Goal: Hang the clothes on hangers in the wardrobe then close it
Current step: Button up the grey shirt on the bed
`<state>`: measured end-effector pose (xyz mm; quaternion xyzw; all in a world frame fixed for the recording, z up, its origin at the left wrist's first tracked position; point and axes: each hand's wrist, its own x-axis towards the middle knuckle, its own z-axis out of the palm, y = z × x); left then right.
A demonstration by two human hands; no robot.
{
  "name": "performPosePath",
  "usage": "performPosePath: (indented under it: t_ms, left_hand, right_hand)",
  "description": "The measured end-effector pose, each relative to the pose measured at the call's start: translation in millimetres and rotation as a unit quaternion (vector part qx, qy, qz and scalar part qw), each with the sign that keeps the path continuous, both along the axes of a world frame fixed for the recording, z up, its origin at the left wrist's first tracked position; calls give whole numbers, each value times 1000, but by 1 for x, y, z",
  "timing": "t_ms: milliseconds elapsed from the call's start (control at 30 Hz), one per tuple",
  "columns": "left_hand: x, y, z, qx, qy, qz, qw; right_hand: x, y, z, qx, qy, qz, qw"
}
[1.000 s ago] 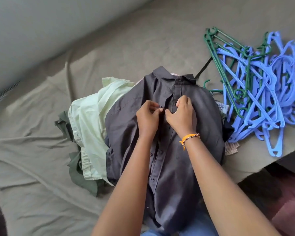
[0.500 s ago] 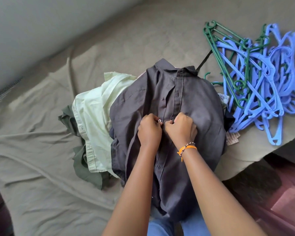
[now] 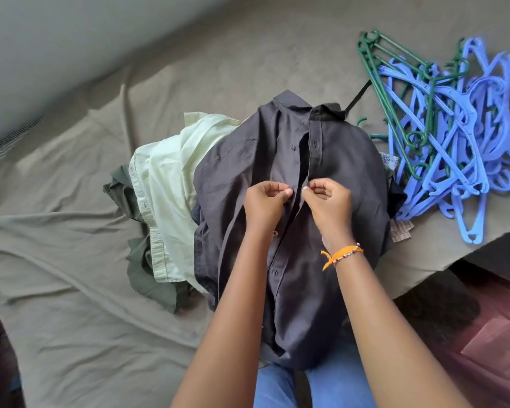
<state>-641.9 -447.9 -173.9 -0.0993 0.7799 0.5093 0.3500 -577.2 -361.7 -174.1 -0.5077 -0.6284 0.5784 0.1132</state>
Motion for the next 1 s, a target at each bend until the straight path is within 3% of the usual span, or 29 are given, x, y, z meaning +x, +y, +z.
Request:
performPosePath:
  t_ms: [133, 267, 400, 533, 733, 1000]
  left_hand:
    - [2, 5, 12, -47, 73, -25, 996]
    - [4, 8, 21, -70, 153, -67, 984]
    - [5, 8, 23, -31, 99, -30, 994]
    - [6, 4, 22, 29, 29, 27, 999]
    - [6, 3, 19, 56, 4, 15, 998]
    - [10, 4, 17, 70, -18, 17, 997]
  right_hand:
    - [7, -1, 9, -83, 70, -42, 993]
    - [10, -1, 13, -83, 74, -21, 994]
    - [8, -3, 12, -107, 69, -10, 992]
    - [9, -5, 12, -204, 92, -58, 973]
    - [11, -2, 19, -323, 130, -99, 932]
    - [14, -4, 22, -246, 107, -40, 962]
